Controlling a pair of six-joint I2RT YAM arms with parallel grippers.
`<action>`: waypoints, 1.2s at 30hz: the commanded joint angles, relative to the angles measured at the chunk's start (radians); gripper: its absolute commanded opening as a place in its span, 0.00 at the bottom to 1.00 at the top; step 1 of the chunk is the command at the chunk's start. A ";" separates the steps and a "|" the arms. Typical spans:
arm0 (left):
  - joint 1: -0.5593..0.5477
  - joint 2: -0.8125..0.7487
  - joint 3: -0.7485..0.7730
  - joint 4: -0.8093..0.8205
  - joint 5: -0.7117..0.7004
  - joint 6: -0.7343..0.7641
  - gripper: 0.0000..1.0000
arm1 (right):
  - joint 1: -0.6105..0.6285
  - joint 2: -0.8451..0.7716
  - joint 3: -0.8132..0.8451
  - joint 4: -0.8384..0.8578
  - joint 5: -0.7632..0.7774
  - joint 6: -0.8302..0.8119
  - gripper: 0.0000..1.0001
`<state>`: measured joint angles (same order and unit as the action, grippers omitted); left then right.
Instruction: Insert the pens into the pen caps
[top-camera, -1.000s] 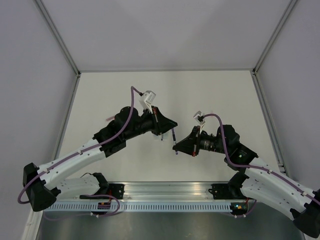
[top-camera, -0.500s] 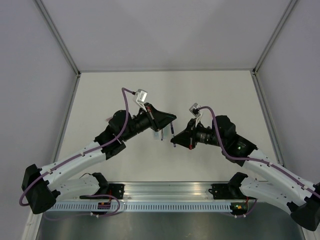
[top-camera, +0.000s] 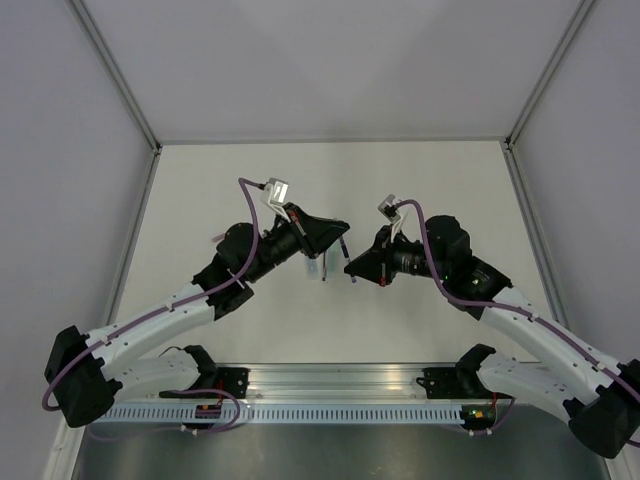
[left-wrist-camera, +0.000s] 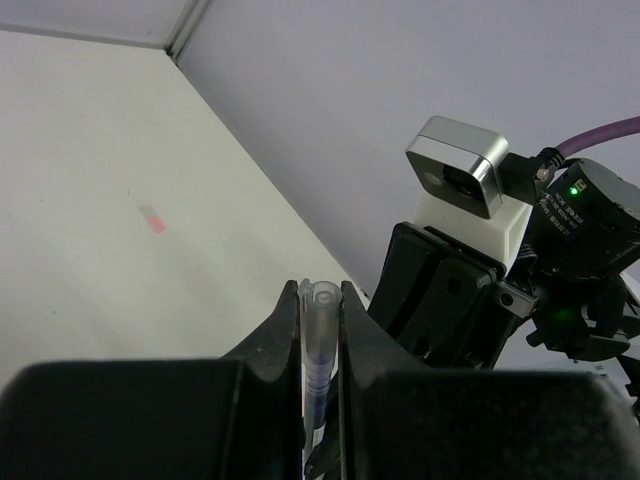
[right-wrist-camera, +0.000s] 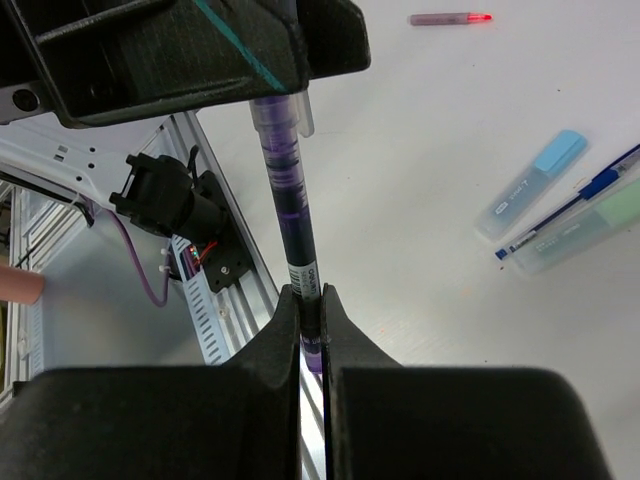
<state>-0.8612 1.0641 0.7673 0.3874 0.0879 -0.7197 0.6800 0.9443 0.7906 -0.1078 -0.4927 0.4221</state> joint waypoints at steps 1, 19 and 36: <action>-0.068 0.039 -0.088 -0.259 0.302 -0.006 0.02 | -0.109 -0.004 0.163 0.427 0.181 -0.034 0.00; -0.090 -0.047 -0.014 -0.297 0.139 -0.075 0.02 | -0.131 0.070 0.053 0.479 -0.170 0.053 0.00; -0.090 0.071 0.167 -0.367 0.065 -0.096 0.02 | -0.126 -0.082 -0.132 0.332 -0.142 0.067 0.36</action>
<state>-0.9390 1.1240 0.8909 0.0761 0.1070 -0.7780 0.5602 0.8814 0.6731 0.1356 -0.6857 0.4904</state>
